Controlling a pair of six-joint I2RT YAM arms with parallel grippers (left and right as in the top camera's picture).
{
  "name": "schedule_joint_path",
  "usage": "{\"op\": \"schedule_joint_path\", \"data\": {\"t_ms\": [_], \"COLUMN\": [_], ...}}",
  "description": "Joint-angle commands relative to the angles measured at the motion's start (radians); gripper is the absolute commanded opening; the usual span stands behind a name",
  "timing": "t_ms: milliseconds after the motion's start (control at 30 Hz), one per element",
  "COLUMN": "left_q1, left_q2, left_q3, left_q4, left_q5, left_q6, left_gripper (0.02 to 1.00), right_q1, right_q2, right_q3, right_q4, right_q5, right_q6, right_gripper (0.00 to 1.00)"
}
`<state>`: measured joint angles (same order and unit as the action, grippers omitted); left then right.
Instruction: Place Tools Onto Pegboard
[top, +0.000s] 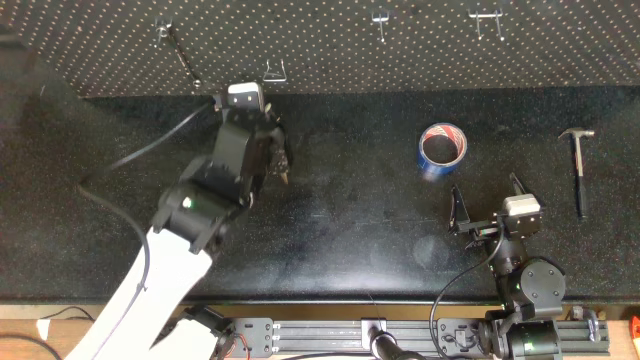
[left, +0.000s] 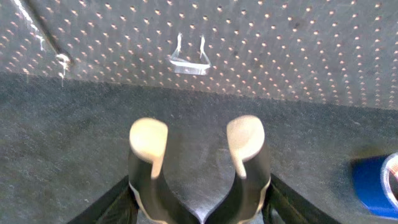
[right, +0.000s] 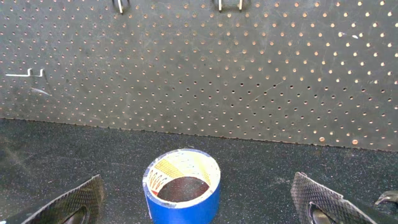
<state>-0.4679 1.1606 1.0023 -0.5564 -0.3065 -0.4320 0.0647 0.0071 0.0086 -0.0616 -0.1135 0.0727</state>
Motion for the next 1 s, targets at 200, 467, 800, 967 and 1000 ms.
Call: {"op": "schedule_joint_path", "data": {"t_ms": [200, 467, 800, 967, 1000], "left_q1": [0.014, 0.063, 0.063, 0.063, 0.063], "left_q2": [0.19, 0.288, 0.32, 0.359, 0.367], "left_q3": [-0.177, -0.177, -0.177, -0.177, -0.177], "left_q4": [1.088, 1.247, 1.157, 1.159, 1.17], "left_q5": [-0.277, -0.248, -0.22, -0.2, -0.197], "left_q6": [0.523, 0.51, 0.331, 0.33, 0.331], "left_gripper": [0.029, 0.029, 0.029, 0.029, 0.027], "right_q1": [-0.005, -0.005, -0.005, -0.005, -0.005], "right_q2": [-0.006, -0.006, -0.006, -0.006, -0.006], "right_q3": [-0.004, -0.004, -0.004, -0.004, -0.004], "right_q4": [-0.005, -0.005, -0.005, -0.005, -0.005], "right_q5": [-0.002, -0.002, -0.002, -0.002, -0.002], "right_q6": [-0.006, -0.006, -0.006, -0.006, -0.006], "right_gripper": [0.987, 0.987, 0.987, 0.987, 0.987]}}
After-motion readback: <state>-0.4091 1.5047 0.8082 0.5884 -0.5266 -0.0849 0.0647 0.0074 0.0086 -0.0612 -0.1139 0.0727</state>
